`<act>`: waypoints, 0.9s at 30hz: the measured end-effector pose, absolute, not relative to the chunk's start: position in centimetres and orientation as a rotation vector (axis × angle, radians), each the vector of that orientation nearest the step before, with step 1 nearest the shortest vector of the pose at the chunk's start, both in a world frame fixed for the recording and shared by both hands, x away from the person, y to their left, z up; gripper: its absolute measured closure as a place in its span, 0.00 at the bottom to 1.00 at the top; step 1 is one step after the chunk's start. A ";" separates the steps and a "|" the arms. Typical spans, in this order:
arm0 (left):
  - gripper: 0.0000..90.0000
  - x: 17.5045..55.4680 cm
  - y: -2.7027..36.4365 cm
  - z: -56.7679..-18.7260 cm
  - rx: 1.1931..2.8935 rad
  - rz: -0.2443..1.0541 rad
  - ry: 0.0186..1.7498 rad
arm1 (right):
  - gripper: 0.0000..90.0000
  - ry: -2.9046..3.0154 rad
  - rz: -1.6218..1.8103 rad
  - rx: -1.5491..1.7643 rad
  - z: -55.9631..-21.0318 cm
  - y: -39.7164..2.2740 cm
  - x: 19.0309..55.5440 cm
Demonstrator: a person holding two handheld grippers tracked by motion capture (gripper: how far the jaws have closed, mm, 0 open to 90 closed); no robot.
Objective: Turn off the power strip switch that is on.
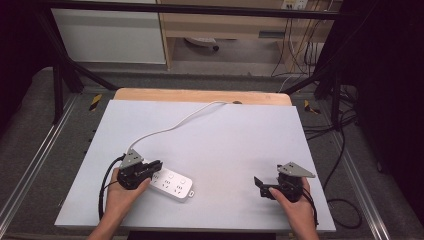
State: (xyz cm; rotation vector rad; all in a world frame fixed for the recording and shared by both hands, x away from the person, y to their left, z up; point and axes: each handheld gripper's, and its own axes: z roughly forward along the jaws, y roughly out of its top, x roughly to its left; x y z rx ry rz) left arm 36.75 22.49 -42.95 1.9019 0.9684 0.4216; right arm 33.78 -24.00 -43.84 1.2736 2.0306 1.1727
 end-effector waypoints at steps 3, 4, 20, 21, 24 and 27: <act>0.86 36.7 22.5 -42.9 1.893 0.425 0.970 | 0.03 2.029 1.173 1.274 -43.9 -24.0 33.8; 0.84 36.7 22.5 -42.9 1.891 0.427 0.969 | 0.03 2.031 1.172 1.273 -43.8 -24.0 33.8; 0.61 36.7 22.5 -42.6 1.832 0.446 0.943 | 0.03 2.030 1.173 1.275 -43.8 -24.0 33.8; 0.59 36.7 22.5 -42.6 1.829 0.449 0.942 | 0.03 2.030 1.173 1.276 -43.9 -24.0 33.8; 0.55 36.7 22.4 -42.5 1.820 0.452 0.938 | 0.03 2.030 1.173 1.275 -43.9 -24.0 33.8; 0.49 36.7 22.4 -42.5 1.807 0.455 0.933 | 0.03 2.033 1.172 1.276 -43.8 -23.9 33.8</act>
